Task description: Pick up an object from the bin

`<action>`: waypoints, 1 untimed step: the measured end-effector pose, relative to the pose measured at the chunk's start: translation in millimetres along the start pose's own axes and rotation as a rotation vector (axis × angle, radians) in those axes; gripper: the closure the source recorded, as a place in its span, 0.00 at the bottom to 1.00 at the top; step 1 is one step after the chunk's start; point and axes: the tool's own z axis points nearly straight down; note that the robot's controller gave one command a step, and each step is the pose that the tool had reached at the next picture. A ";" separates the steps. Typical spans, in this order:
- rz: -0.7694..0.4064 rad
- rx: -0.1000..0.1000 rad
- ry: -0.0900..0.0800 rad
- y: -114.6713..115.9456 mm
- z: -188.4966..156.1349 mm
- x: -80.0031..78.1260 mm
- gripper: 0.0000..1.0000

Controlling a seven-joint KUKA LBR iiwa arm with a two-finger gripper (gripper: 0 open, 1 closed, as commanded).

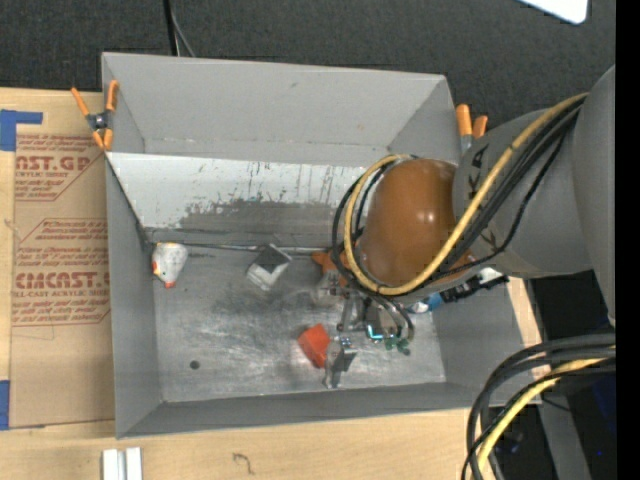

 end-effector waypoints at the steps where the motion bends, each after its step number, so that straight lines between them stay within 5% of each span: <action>1: 0.001 0.000 -0.007 -0.1 -3.9 -2.0 0.00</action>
Offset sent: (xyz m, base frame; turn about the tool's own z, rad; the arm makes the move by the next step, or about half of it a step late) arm -0.0110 -0.0107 -0.0602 0.0145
